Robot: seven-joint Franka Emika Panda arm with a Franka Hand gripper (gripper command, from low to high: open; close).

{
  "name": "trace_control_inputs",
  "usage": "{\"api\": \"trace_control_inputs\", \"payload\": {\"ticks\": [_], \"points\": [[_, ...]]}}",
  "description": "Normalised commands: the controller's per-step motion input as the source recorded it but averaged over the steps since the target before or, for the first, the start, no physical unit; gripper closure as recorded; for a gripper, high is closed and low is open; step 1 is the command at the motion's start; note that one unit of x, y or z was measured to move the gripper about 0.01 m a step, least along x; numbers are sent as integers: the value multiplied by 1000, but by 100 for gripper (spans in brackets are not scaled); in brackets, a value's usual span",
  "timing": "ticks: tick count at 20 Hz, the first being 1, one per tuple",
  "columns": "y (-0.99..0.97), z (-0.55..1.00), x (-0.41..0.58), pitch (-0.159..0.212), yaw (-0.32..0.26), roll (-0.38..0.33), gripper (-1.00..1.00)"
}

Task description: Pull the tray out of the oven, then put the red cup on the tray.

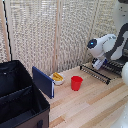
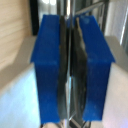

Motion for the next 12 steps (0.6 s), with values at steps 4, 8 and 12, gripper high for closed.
{"api": "trace_control_inputs", "payload": {"ticks": [4,8,12], "points": [[816,-13,-79,25,-56,3,100],[371,-7,97,74,-36,-29,-100],[64,-3,99,12,3,11,-100]]}}
